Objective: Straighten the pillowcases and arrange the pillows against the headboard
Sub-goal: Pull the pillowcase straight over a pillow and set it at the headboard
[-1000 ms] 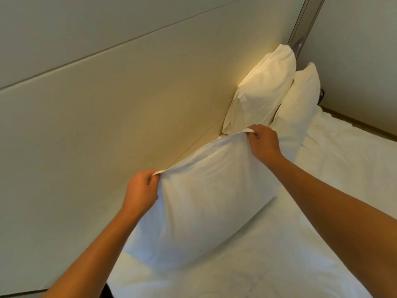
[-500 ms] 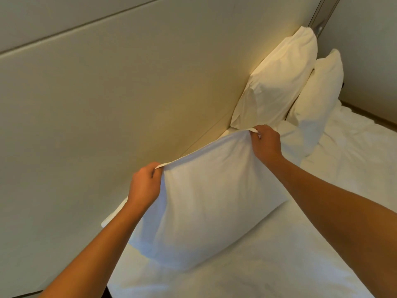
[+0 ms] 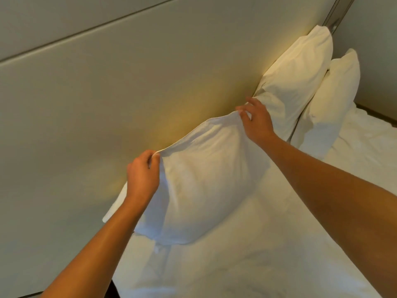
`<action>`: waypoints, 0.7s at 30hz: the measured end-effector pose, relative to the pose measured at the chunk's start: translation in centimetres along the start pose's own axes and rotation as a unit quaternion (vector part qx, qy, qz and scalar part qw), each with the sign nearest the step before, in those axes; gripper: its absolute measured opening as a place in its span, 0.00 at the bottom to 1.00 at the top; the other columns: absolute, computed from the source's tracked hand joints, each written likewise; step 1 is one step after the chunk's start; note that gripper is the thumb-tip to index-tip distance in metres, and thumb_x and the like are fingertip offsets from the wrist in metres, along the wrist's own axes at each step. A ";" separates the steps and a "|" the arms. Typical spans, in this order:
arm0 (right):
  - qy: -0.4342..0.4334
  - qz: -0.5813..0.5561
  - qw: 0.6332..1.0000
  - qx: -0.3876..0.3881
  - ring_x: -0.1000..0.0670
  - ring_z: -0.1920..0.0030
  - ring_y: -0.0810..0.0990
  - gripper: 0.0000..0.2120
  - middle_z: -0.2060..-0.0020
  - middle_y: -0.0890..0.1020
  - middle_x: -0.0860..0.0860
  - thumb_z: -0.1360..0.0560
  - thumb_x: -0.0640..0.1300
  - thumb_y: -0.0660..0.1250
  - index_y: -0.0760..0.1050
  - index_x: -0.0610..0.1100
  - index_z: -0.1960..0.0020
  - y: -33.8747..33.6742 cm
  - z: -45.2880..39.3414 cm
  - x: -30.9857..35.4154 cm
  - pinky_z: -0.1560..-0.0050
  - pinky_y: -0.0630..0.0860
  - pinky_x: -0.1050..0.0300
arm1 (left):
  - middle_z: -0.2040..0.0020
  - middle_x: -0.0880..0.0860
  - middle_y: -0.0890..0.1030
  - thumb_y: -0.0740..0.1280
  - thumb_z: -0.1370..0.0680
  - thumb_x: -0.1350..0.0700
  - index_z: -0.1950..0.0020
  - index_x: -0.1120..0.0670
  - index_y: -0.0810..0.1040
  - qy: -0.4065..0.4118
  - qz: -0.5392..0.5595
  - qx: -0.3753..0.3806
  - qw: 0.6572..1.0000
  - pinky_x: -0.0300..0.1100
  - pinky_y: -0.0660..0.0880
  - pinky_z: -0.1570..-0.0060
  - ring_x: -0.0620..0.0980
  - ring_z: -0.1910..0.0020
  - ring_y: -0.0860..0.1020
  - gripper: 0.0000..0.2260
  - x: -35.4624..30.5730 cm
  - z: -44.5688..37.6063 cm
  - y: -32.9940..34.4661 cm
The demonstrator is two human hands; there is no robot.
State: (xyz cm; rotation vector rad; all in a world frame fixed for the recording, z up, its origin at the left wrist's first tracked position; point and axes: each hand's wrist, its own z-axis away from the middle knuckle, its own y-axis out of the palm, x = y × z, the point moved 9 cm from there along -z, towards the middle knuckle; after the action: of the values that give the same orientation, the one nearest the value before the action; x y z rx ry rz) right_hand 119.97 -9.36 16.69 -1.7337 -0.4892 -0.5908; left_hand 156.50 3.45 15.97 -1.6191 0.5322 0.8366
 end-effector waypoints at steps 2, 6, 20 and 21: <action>-0.019 0.062 0.997 0.042 0.45 0.21 0.65 0.22 0.21 0.66 0.47 0.15 0.53 0.61 0.71 0.48 0.24 2.6 2.1 -0.3 0.21 0.63 0.48 | 0.40 0.54 0.82 0.65 0.18 0.52 0.37 0.54 0.79 0.016 -0.040 0.010 0.999 0.52 0.75 0.39 0.55 0.39 0.78 0.11 0.0 1.6 1.2; 0.055 0.057 0.990 0.120 0.44 0.19 0.60 0.29 0.18 0.62 0.44 0.16 0.53 0.63 0.62 0.47 0.18 8.3 9.9 -3.6 0.21 0.58 0.49 | 0.18 0.56 0.59 0.67 0.19 0.48 0.22 0.54 0.68 0.126 -0.157 0.075 0.977 0.54 0.57 0.21 0.57 0.18 0.55 0.26 -0.5 5.7 5.3; 0.133 0.041 0.947 0.289 0.46 0.20 0.64 0.31 0.19 0.64 0.48 0.17 0.58 0.63 0.60 0.49 0.18 13.9 20.8 -4.2 0.23 0.62 0.50 | 0.16 0.57 0.49 0.58 0.17 0.42 0.21 0.48 0.64 0.189 -0.335 0.231 0.894 0.57 0.47 0.20 0.59 0.17 0.44 0.26 4.4 8.2 9.8; 0.149 0.042 0.946 0.286 0.45 0.22 0.67 0.30 0.20 0.66 0.47 0.17 0.58 0.63 0.62 0.49 0.18 13.2 21.7 -4.6 0.24 0.63 0.50 | 0.16 0.58 0.48 0.58 0.17 0.41 0.21 0.48 0.64 0.188 -0.335 0.235 0.893 0.58 0.46 0.20 0.60 0.18 0.44 0.25 4.2 8.4 10.1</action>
State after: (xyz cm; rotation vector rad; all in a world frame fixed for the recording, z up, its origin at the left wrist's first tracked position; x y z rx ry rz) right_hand 127.28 8.60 -0.36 -1.0846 -0.3274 -0.5684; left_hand 149.81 9.84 5.75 -1.3628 0.3588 -0.1281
